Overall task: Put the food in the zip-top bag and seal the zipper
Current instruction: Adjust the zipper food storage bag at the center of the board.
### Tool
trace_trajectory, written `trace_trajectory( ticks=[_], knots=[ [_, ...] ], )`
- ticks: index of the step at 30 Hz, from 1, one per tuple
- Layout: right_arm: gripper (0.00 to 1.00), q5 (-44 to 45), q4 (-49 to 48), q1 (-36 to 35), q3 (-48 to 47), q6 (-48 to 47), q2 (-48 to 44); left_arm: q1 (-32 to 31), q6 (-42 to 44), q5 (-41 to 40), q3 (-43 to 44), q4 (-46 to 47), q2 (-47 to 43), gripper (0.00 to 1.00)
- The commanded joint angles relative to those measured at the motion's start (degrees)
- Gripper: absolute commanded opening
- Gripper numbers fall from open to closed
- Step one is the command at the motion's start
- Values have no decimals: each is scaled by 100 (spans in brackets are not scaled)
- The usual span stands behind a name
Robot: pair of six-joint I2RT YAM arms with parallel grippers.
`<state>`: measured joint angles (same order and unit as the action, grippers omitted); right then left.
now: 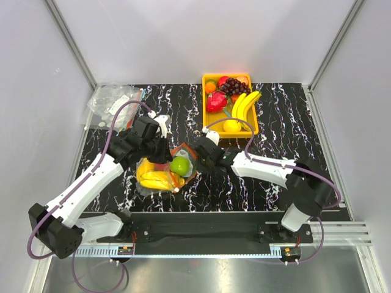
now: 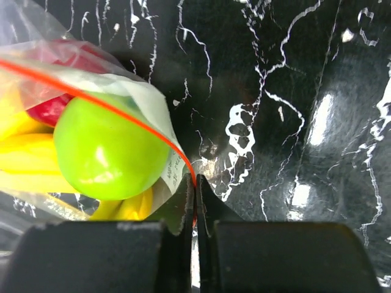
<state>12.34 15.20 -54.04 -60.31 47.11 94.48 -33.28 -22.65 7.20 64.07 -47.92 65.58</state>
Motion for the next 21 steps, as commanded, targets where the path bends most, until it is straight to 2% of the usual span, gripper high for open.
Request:
trace_trajectory(
  ticks=[1, 5, 9, 12, 15, 21],
  knots=[
    [0, 224, 271, 34, -594, -394, -324, 32, 42, 150, 96, 81, -160, 0],
    [0, 8, 1272, 25, -1568, -817, -762, 32, 68, 246, 491, -32, -46, 0],
    [0, -644, 1415, -80, -2132, -976, -949, 32, -72, 780, 940, -16, 191, 0],
    [0, -952, 1600, -212, -2546, -1055, -782, 14, -449, 1413, 914, 466, 175, 0],
    [0, -1049, 1591, -274, -2670, -1073, -764, 5, -976, 1652, 739, 1082, -18, 0],
    [0, -1146, 1723, -274, -2740, -1081, -1036, 14, -1505, 1136, 633, 1505, -800, 0]
  ],
)
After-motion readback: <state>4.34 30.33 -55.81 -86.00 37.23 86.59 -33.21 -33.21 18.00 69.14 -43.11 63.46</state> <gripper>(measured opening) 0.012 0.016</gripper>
